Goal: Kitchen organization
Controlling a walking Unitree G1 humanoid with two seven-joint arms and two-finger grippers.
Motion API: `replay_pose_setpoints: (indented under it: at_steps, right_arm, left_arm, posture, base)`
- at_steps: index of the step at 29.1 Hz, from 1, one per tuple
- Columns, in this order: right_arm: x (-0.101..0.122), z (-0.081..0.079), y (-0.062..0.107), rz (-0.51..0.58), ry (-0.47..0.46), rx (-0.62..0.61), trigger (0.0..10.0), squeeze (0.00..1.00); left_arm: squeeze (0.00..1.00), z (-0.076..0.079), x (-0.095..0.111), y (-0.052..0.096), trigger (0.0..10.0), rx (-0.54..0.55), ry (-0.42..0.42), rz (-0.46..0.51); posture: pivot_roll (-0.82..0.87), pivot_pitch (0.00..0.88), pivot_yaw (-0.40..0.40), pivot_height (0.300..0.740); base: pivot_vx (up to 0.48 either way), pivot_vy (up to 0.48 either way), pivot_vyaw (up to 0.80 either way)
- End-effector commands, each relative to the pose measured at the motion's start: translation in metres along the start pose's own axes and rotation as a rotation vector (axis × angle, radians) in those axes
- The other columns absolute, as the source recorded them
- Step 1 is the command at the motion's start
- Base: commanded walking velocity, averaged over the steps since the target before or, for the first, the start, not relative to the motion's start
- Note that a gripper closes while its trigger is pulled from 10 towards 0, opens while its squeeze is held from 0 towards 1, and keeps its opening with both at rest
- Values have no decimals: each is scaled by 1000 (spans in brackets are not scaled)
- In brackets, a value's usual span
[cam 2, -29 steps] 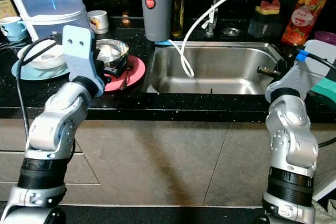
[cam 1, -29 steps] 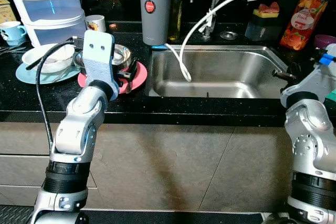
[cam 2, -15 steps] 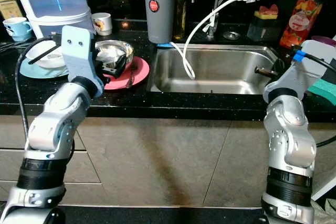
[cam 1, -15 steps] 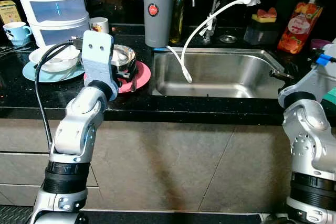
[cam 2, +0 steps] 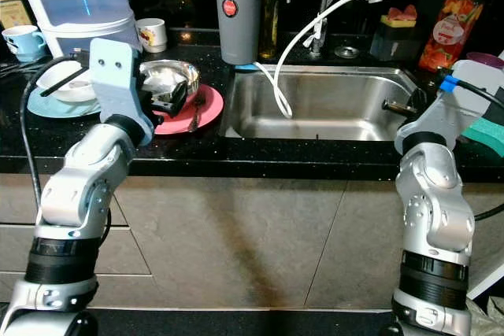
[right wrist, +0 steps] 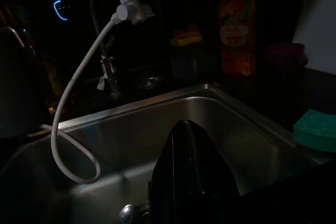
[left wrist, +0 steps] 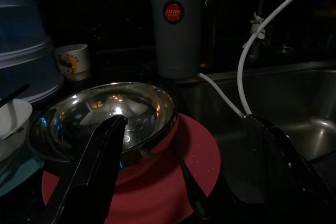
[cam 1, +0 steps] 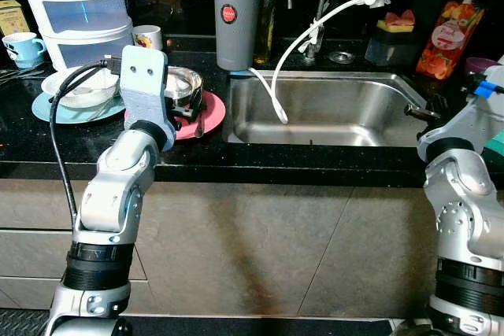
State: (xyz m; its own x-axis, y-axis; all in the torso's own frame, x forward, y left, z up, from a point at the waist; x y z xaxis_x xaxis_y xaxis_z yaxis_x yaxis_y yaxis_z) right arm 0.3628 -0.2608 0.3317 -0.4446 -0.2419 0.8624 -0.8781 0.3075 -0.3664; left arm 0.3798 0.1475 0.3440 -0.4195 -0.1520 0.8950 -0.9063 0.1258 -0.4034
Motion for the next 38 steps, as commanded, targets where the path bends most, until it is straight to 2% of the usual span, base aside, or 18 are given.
replay_pose_setpoints:
  at_steps: [1,4,25,27,30,32,33,35,37,38]
  right_arm:
    - [-1,1,2,-4,-7,1,10000,0]
    - [0,1,2,-4,-7,1,10000,0]
    - [-1,1,3,-8,-4,3,10000,0]
    - [-2,0,3,-13,-1,9,10000,0]
    - [-2,-1,3,-14,0,12,10000,0]
    - [-6,-12,3,-39,7,72,10000,0]
    - [-6,-12,3,-39,7,72,10000,0]
    - [-6,-20,5,-33,16,114,10000,0]
    - [1,-33,7,16,2,178,10000,0]
    - [1,-33,7,16,2,178,10000,0]
  left_arm:
    - [0,1,-3,0,10000,-10,-11,-13]
    - [0,1,-2,0,10000,-5,5,-6]
    - [0,-1,-4,1,10000,1,21,-9]
    - [0,-3,-9,-1,10000,-16,69,-50]
    - [0,-4,-10,-2,10000,-20,78,-63]
    - [0,-7,-3,-3,10000,-47,70,-40]
    - [0,-7,-3,-3,10000,-47,70,-40]
    - [0,-7,4,-1,10000,-49,22,-1]
    - [0,-9,16,0,10000,-12,-49,88]
    - [0,-9,16,0,10000,-12,-49,88]
  posture:
    - [26,163,-49,740]
    - [26,163,-49,740]
    - [21,170,-52,740]
    - [24,170,-51,740]
    - [24,170,-51,740]
    - [31,169,-49,740]
    - [31,169,-49,740]
    - [34,168,-51,740]
    - [36,167,-52,740]
    - [36,167,-52,740]
  base:
    - [0,-450,0]
    - [251,-364,0]
    - [0,0,0]
    - [0,0,0]
    - [0,0,0]
    - [0,0,0]
    - [0,0,0]
    - [0,0,0]
    - [0,0,0]
    - [0,0,0]
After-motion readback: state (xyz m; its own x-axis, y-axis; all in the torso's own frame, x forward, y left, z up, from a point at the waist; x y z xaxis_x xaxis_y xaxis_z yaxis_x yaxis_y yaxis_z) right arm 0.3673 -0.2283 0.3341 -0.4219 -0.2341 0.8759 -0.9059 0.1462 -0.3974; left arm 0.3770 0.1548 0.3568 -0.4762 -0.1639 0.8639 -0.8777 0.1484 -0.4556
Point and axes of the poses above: a point about 5 cm out from each wrist's last joint towards the gripper, its own y axis pointing back from the gripper into the wrist, its own x axis along the axis of the wrist's last joint, z = x × y, the point moved 4 cm from there along -y, pointing out of the wrist towards the gripper, and after that the axes turned 7 degrees about -y, right-handed, at the moved point
